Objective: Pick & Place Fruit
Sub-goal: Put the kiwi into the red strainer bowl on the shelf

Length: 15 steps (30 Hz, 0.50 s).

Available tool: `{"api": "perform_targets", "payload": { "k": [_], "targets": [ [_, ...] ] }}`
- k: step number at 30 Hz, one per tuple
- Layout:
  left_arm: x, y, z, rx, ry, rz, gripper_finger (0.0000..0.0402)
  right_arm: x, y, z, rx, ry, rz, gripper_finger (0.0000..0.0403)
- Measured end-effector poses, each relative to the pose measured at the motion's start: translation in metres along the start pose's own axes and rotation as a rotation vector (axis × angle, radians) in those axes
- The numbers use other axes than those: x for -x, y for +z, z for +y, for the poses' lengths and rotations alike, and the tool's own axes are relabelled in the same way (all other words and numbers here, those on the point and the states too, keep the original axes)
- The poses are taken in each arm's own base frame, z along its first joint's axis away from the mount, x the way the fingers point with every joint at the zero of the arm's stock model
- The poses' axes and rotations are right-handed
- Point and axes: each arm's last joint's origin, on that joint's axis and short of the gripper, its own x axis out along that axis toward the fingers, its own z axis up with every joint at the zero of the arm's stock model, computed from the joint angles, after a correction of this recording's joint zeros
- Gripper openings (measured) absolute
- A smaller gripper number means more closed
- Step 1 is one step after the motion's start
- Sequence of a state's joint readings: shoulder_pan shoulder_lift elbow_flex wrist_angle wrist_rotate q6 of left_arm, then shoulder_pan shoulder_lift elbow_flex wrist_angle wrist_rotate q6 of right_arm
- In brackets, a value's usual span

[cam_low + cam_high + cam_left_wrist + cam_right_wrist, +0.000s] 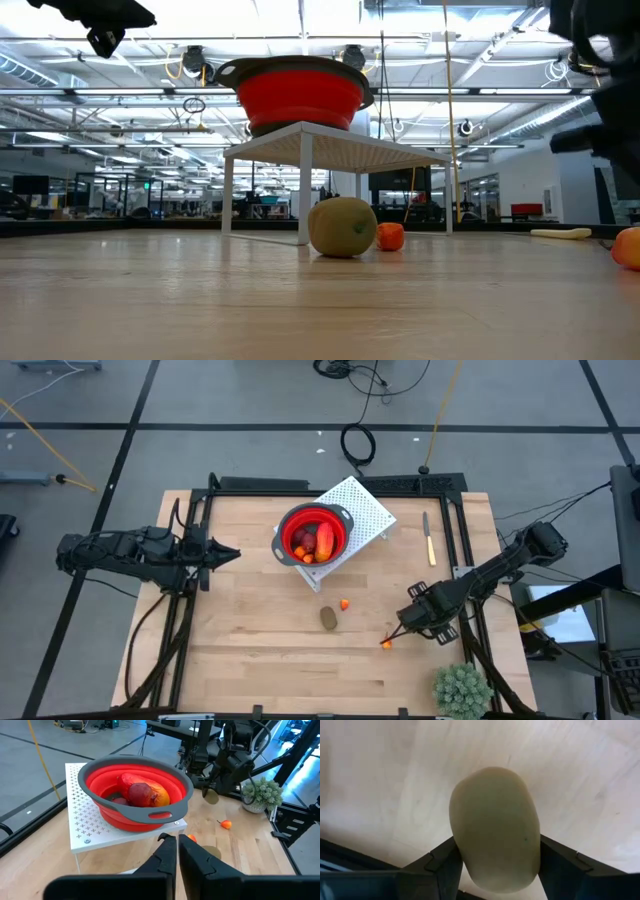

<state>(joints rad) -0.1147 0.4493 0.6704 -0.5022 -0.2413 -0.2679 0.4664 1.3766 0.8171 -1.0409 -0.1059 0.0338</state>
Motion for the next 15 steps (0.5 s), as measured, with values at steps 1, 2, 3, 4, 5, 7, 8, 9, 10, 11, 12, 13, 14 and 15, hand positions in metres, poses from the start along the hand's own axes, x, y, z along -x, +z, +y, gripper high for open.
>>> {"api": "perform_targets", "payload": {
  "k": [1,2,3,4,5,7,8,9,10,11,12,13,14,15],
  "targets": [
    [0.0,0.0,0.0,0.0,0.0,0.0,0.002,0.004,0.001,0.0,0.0,0.001,-0.004,0.0209],
    [0.0,0.0,0.0,0.0,0.0,0.0,0.0022,0.008,0.003,0.001,0.001,0.002,-0.011,0.0209],
    [0.0,0.0,0.0,0.0,0.0,0.0,0.0023,0.012,0.005,0.002,0.002,0.003,-0.021,0.0209],
    [0.0,0.0,0.0,0.0,0.0,0.0,0.0023,0.017,0.007,0.002,0.003,0.003,-0.032,0.0209],
    [0.0,0.0,0.0,0.0,0.0,0.0,0.0022,0.022,0.009,0.003,-0.001,0.004,-0.046,0.0209],
    [0.0,0.0,0.0,0.0,0.0,0.0,0.0017,0.033,0.014,0.004,-0.012,0.006,-0.079,0.0209],
    [0.0,0.0,0.0,0.0,0.0,0.0,0.0014,0.038,0.017,0.005,-0.022,0.008,-0.099,0.0209],
    [0.0,0.0,0.0,0.0,0.0,0.0,0.0011,0.044,0.02,0.005,-0.031,0.009,-0.121,0.0209],
    [0.0,0.0,0.0,0.0,0.0,0.0,0.0007,0.05,0.022,0.006,-0.042,0.012,-0.144,0.0209],
    [0.0,0.0,0.0,0.0,0.0,0.0,0.0004,0.056,0.025,0.007,-0.05,0.014,-0.167,0.0208],
    [0.0,0.0,0.0,0.0,0.0,0.0,0.0002,0.063,0.027,0.008,-0.058,0.017,-0.19,0.0208],
    [0.0,0.0,0.0,0.0,0.0,0.0,0.0002,0.069,0.029,0.008,-0.063,0.019,-0.213,0.0208],
    [0.0,0.0,0.0,0.0,0.0,0.0,0.0004,0.075,0.031,0.009,-0.067,0.021,-0.234,0.0208],
    [0.0,0.0,0.0,-0.001,0.0,0.0,0.0007,0.081,0.033,0.01,-0.069,0.023,-0.257,0.0208]
  ]
}}
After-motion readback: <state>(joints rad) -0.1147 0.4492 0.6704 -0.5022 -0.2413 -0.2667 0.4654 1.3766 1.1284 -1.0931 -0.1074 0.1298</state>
